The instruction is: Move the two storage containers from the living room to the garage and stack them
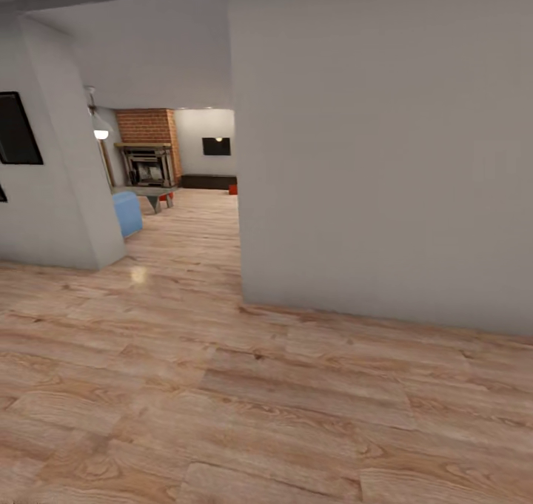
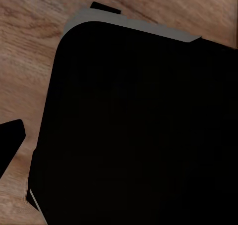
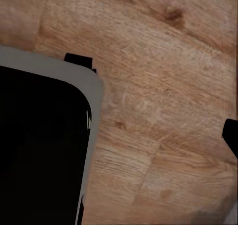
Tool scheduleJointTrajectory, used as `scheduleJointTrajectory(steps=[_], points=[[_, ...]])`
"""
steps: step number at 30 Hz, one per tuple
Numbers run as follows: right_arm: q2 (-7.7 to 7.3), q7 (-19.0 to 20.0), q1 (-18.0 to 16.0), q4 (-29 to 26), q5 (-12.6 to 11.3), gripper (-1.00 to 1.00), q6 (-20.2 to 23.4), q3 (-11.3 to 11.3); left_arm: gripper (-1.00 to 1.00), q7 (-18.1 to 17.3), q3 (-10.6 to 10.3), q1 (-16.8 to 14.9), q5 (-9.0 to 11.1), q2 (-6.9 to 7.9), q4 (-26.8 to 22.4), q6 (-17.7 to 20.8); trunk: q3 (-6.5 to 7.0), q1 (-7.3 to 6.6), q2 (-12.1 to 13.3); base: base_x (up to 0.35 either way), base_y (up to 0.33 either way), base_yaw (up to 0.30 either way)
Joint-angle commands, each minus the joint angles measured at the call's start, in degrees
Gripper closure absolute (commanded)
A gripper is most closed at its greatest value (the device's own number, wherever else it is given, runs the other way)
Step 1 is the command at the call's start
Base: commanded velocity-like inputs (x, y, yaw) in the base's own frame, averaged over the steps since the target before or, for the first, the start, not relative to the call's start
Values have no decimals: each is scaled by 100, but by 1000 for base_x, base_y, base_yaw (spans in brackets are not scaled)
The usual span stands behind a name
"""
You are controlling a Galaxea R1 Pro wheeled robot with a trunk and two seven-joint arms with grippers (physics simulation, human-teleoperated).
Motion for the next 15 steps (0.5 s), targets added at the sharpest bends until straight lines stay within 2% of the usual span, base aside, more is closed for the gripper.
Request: scheduleJointTrajectory(steps=[1,15], points=[[1,-4,-4,11,-58,-100,-27,49,-100,6,7,-2,25,-2,-3,2,-6,3,-2,324,0,300],[-1,-4,-4,11,-49,-100,-24,65,-100,6,4,-2,25,-2,-6,2,-6,3,-2,324,13,286]])
